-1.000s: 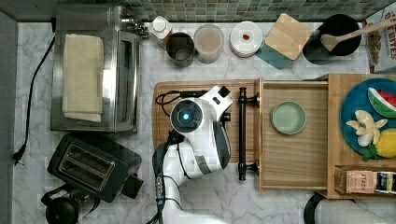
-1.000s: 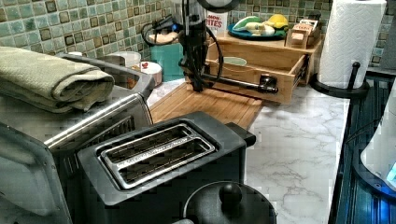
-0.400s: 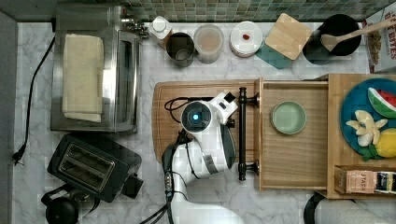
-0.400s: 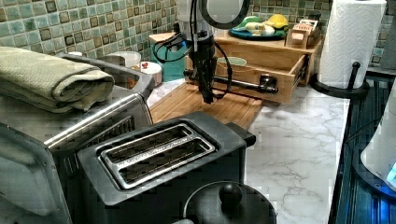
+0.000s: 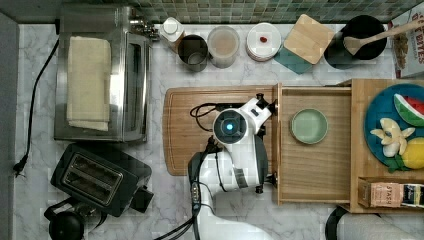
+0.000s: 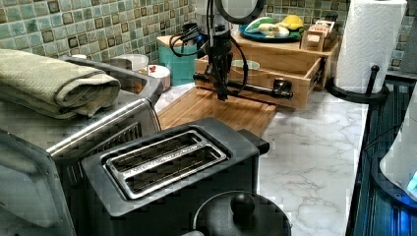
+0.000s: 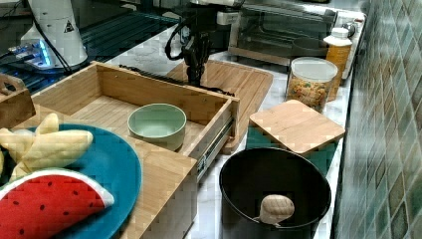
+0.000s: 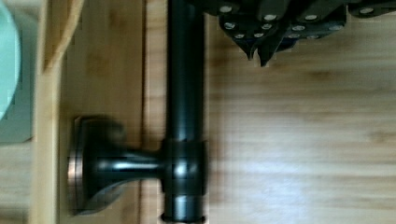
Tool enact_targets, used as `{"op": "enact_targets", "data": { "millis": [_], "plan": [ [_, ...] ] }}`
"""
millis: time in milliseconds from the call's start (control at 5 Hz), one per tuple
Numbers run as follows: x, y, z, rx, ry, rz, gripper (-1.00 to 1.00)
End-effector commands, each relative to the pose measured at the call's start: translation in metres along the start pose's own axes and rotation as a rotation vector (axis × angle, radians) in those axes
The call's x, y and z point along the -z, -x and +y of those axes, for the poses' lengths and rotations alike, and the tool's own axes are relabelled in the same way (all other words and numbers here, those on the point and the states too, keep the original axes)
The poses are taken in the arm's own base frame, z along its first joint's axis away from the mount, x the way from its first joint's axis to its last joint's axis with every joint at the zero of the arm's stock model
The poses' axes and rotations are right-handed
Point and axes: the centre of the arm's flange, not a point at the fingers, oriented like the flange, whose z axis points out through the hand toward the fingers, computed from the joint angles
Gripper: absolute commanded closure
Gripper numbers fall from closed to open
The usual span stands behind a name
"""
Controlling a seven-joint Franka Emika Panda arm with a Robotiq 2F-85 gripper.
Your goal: Close the drawer.
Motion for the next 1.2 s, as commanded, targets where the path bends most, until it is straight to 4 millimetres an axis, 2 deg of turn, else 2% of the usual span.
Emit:
{"op": "enact_targets", "data": {
  "millis": [200,400,800,1200],
  "plan": [
    [0.013,-0.01,0.119,-0.058,-0.04,0.025,1.0],
    [0.015,-0.008,0.161,-0.086,-0.035,0.022,1.0],
    [0.006,-0.002,0.251,-0.033,-0.02,0.06,1.0],
    [0.022,0.016,0.32,0.04,0.042,0.078,1.0]
  ]
}}
